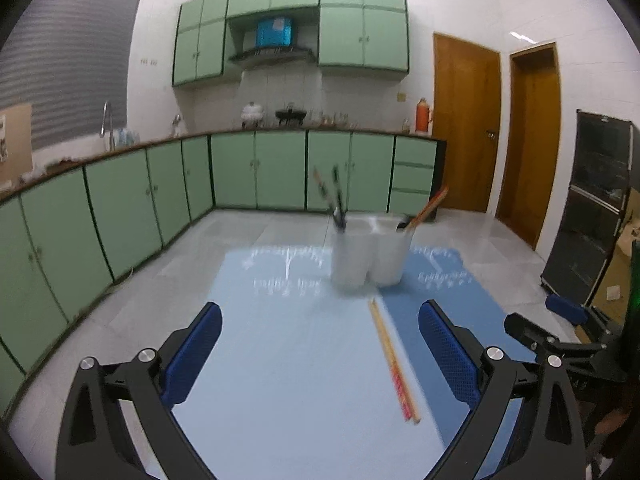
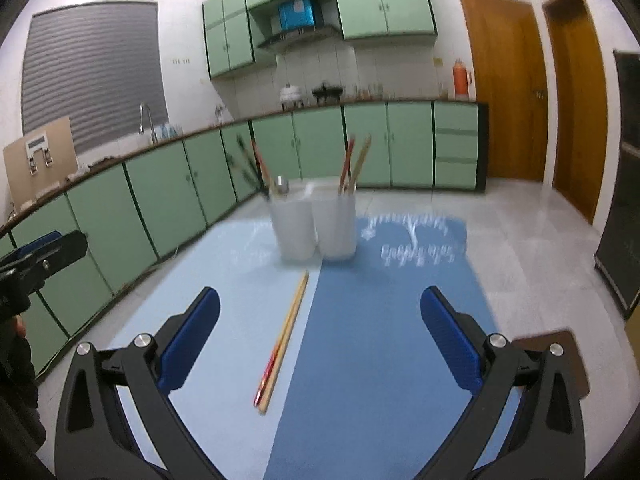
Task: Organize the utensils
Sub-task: 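Move both open grippers back to the last two chopsticks on the mat, then grasp the plain wooden chopstick with the right gripper, then grasp the red-patterned chopstick with the left gripper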
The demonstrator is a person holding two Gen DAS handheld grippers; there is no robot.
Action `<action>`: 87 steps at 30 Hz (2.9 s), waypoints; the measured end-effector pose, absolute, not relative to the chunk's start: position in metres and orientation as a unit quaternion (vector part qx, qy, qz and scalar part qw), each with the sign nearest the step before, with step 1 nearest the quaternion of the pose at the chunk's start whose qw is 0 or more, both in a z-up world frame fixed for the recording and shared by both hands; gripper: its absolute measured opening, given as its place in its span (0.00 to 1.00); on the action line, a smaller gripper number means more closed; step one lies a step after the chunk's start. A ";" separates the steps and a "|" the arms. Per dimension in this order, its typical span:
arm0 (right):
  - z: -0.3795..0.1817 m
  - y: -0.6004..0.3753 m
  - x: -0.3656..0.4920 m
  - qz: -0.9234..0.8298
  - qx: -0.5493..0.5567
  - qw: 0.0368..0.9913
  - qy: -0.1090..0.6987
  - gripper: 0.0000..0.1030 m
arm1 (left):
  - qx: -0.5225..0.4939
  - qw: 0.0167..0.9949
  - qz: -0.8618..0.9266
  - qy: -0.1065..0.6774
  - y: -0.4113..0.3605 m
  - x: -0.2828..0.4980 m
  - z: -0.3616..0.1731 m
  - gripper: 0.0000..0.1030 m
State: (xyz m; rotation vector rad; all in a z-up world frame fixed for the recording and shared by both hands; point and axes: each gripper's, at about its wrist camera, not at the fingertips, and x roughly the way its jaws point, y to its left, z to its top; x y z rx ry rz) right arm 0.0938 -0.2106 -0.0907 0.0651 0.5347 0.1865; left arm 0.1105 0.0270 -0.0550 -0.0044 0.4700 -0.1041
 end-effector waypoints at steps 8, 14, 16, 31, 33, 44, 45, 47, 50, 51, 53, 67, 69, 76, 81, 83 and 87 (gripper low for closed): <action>-0.163 -0.178 0.096 0.085 0.006 0.937 0.338 0.94 | -0.007 0.962 -0.044 0.270 0.043 0.110 -0.103 0.94; -0.188 -0.160 0.101 0.089 -0.025 0.923 0.374 0.79 | -0.012 0.958 -0.035 0.284 0.052 0.112 -0.117 0.94; -0.194 -0.156 0.100 0.089 -0.028 0.919 0.383 0.74 | -0.011 0.958 -0.035 0.286 0.053 0.112 -0.119 0.94; -0.203 -0.146 0.110 0.081 -0.057 0.914 0.393 0.54 | -0.014 0.954 -0.041 0.296 0.048 0.111 -0.129 0.94; -0.202 -0.151 0.109 0.074 -0.055 0.915 0.393 0.53 | -0.014 0.954 -0.040 0.297 0.047 0.112 -0.129 0.94; -0.202 -0.149 0.109 0.105 -0.044 0.913 0.391 0.18 | -0.010 0.951 -0.044 0.305 0.042 0.112 -0.134 0.94; -0.202 -0.149 0.109 0.110 -0.042 0.913 0.391 0.09 | -0.009 0.951 -0.045 0.307 0.041 0.112 -0.134 0.94; -0.202 -0.152 0.110 0.114 -0.033 0.912 0.392 0.07 | -0.008 0.949 -0.046 0.311 0.038 0.115 -0.137 0.94; -0.198 -0.161 0.110 0.110 -0.015 0.914 0.390 0.06 | -0.006 0.946 -0.049 0.319 0.031 0.118 -0.143 0.93; -0.196 -0.165 0.110 0.107 -0.010 0.915 0.388 0.06 | -0.005 0.945 -0.051 0.323 0.028 0.120 -0.146 0.93; -0.191 -0.174 0.108 0.100 0.000 0.918 0.385 0.06 | -0.002 0.942 -0.055 0.332 0.019 0.123 -0.153 0.92; -0.174 -0.237 0.101 0.068 0.065 0.925 0.368 0.06 | 0.000 0.915 -0.091 0.394 -0.043 0.148 -0.206 0.69; -0.174 -0.242 0.101 0.067 0.072 0.925 0.368 0.06 | -0.003 0.912 -0.092 0.400 -0.048 0.151 -0.209 0.60; -0.172 -0.253 0.100 0.068 0.074 0.927 0.361 0.06 | 0.004 0.914 -0.086 0.396 -0.067 0.157 -0.215 0.38; -0.171 -0.253 0.097 0.068 0.074 0.928 0.359 0.06 | 0.017 0.917 -0.078 0.390 -0.075 0.157 -0.216 0.10; -0.171 -0.253 0.098 0.069 0.073 0.928 0.359 0.06 | 0.019 0.918 -0.077 0.389 -0.076 0.158 -0.217 0.06; -0.171 -0.253 0.099 0.069 0.071 0.928 0.359 0.06 | 0.018 0.919 -0.073 0.387 -0.075 0.156 -0.215 0.05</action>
